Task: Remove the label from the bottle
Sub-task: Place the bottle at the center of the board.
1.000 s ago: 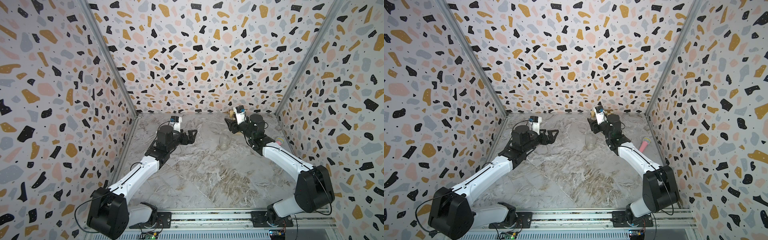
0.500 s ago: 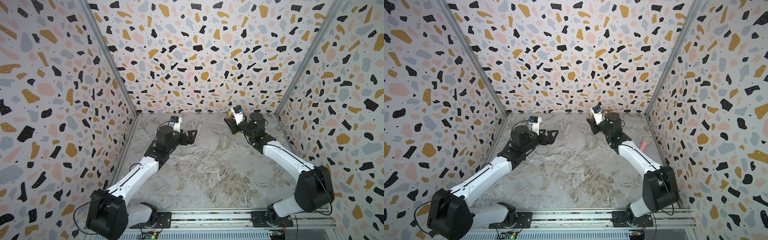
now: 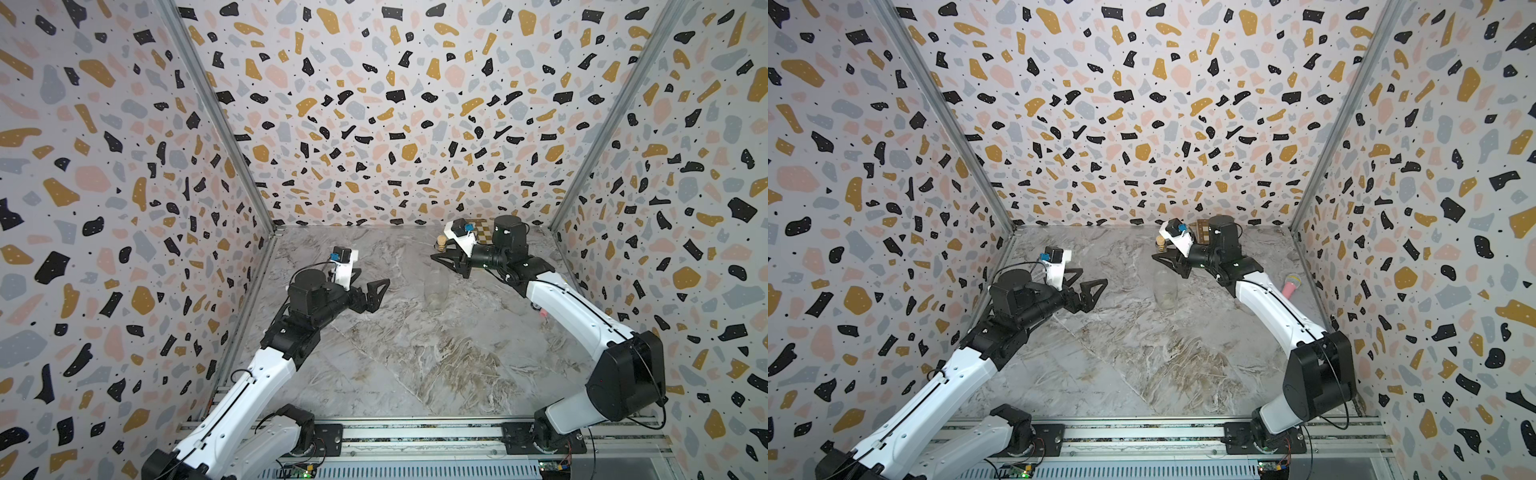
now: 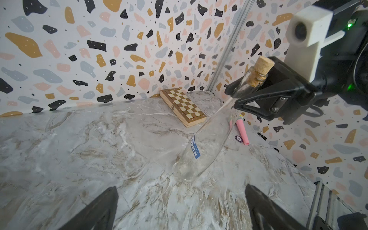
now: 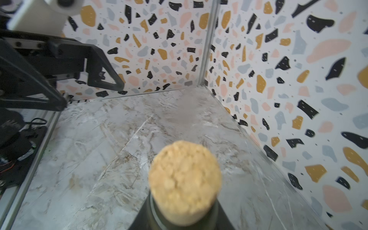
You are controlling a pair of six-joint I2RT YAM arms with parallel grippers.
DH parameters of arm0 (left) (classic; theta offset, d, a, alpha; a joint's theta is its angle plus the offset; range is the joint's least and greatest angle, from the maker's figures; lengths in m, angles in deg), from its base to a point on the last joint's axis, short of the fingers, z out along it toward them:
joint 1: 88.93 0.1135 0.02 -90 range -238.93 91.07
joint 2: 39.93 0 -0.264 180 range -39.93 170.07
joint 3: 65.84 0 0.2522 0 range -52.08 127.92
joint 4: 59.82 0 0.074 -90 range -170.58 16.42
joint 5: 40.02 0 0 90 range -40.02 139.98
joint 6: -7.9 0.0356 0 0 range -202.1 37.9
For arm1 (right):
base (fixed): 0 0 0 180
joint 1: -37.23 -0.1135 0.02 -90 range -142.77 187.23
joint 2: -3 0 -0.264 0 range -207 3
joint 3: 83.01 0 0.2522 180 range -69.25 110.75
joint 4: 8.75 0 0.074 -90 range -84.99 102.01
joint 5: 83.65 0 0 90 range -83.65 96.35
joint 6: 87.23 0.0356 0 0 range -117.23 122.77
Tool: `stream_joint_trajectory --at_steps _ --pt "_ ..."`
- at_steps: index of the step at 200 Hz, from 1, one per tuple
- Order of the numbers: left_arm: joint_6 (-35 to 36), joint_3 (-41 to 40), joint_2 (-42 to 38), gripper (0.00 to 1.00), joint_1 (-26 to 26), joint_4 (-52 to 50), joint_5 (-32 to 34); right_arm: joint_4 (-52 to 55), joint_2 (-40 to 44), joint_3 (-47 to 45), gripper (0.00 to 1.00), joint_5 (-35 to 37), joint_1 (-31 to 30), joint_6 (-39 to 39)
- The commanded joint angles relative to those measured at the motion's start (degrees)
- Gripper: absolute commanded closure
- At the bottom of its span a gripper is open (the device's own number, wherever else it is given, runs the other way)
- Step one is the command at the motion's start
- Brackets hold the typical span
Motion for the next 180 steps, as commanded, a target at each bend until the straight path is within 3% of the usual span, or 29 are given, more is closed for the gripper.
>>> stream_joint_trajectory --at_steps 1,48,103,180 --pt "0.11 -3.0 -2.67 0.0 -0.13 0.18 -2.04 1.63 -0.07 4.68 1.0 -10.86 -1.42 -8.02" --pt "0.12 -6.34 -6.71 0.0 -0.14 -0.08 -2.91 10.46 -4.64 10.22 1.0 -19.5 -3.86 -16.13" --pt "1.71 -6.0 -7.65 0.0 -0.11 -1.71 -3.38 18.63 -9.15 15.54 1.0 -23.2 -4.66 -20.82" --pt "1.48 -5.86 -6.84 0.0 -0.1 1.75 -3.99 19.72 -11.81 16.68 0.97 -21.48 -5.87 -20.3"
